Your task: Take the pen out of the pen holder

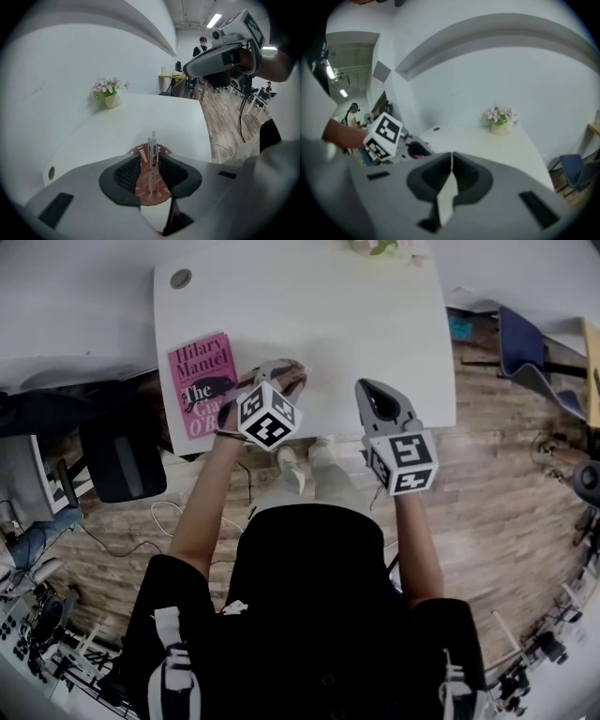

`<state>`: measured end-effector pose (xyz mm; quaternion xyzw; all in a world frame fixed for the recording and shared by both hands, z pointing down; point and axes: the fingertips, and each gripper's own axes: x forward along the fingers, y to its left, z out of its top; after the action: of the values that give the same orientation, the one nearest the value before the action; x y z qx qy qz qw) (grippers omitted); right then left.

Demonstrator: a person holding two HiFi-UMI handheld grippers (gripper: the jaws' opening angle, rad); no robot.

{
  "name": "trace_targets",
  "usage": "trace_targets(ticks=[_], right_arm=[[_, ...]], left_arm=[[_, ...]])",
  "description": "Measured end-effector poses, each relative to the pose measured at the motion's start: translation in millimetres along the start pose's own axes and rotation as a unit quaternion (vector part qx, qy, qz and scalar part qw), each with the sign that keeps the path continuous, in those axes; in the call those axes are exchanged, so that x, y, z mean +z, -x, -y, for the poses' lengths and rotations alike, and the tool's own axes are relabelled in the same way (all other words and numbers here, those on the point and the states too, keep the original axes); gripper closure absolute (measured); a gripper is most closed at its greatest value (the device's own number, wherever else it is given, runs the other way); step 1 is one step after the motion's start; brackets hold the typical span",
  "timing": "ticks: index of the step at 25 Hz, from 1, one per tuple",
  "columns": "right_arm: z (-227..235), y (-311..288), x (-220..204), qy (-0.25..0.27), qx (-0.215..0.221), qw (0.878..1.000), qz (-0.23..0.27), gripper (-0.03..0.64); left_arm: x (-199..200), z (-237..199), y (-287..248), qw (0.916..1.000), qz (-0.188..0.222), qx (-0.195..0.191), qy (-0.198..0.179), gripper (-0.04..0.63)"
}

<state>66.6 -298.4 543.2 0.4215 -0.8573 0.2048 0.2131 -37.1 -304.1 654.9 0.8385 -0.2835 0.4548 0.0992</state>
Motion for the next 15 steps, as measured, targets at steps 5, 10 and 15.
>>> trace_targets(ticks=[5, 10, 15], right_arm=[[-0.6, -1.4, -3.3, 0.001, 0.003, 1.0, -0.007, 0.581], [-2.3, -3.6, -7.5, 0.001, 0.007, 1.0, -0.013, 0.581], [-5.6, -4.6, -6.1, 0.007, 0.009, 1.0, -0.011, 0.581]], left_arm=[[2.1, 1.5, -6.1, 0.9997, -0.012, -0.003, -0.018, 0.474], [2.2, -1.7, -9.1, 0.9994, -0.018, 0.01, -0.027, 0.498], [0.7, -1.2, -8.9, 0.9992, -0.021, 0.012, -0.031, 0.518]])
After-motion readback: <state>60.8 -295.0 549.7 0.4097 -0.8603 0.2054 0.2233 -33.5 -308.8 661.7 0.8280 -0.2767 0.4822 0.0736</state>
